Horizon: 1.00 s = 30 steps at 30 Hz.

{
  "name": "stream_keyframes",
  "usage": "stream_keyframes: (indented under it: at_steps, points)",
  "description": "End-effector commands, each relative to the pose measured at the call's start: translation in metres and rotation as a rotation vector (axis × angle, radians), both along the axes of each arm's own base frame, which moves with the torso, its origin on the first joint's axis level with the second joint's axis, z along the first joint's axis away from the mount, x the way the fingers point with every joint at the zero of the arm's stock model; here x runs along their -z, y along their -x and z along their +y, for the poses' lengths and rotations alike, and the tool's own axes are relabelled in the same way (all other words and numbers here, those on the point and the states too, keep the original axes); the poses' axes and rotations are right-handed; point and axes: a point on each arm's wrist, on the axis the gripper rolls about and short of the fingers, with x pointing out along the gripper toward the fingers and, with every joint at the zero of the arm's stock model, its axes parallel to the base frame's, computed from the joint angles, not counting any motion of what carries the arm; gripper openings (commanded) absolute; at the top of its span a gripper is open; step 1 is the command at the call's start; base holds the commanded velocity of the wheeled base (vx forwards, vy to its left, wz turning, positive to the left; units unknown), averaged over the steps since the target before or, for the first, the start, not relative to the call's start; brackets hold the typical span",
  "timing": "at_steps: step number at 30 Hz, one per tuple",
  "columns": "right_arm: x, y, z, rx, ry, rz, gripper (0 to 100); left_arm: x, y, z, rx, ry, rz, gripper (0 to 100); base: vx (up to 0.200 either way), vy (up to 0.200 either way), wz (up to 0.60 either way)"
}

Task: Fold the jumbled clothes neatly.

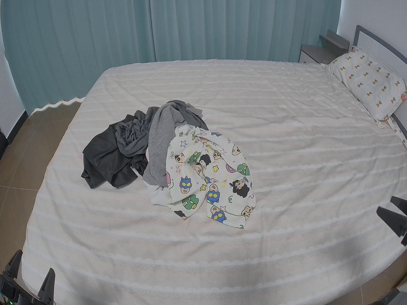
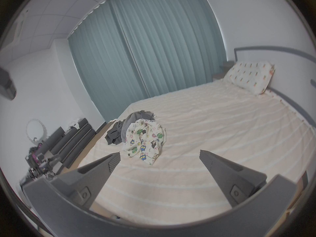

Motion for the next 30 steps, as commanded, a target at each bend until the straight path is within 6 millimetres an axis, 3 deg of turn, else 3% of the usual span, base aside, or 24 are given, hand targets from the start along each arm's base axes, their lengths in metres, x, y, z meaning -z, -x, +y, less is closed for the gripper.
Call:
stream_keyframes:
  at_steps: [1,4,6,7,8,15,24,30]
  points:
    - [0.072,-0.171,0.064,-0.137,-0.176,0.445,100,0.004,0.0,0.0,0.0,0.0,-0.001,100,0.0,0.0,0.0]
    - [0.085,-0.194,0.077,-0.127,-0.182,0.463,100,0.004,0.0,0.0,0.0,0.0,-0.001,100,0.0,0.0,0.0]
    - [0.1,-0.218,0.09,-0.107,-0.18,0.488,100,0.004,0.0,0.0,0.0,0.0,-0.002,100,0.0,0.0,0.0]
    - [0.101,-0.22,0.091,-0.107,-0.18,0.488,100,0.004,0.0,0.0,0.0,0.0,-0.001,100,0.0,0.0,0.0]
    - [0.111,-0.237,0.106,-0.096,-0.181,0.5,100,0.004,0.0,0.0,0.0,0.0,-0.002,100,0.0,0.0,0.0]
    - [0.14,-0.289,0.163,0.0,-0.19,0.477,100,0.004,0.0,0.0,0.0,0.0,-0.001,100,0.0,0.0,0.0]
    - [0.182,-0.315,0.186,0.047,-0.135,0.514,100,0.004,0.0,0.0,0.0,0.0,-0.002,100,0.0,0.0,0.0]
    - [0.188,-0.315,0.185,0.063,-0.125,0.529,100,0.004,0.0,0.0,0.0,0.0,-0.001,100,0.0,0.0,0.0]
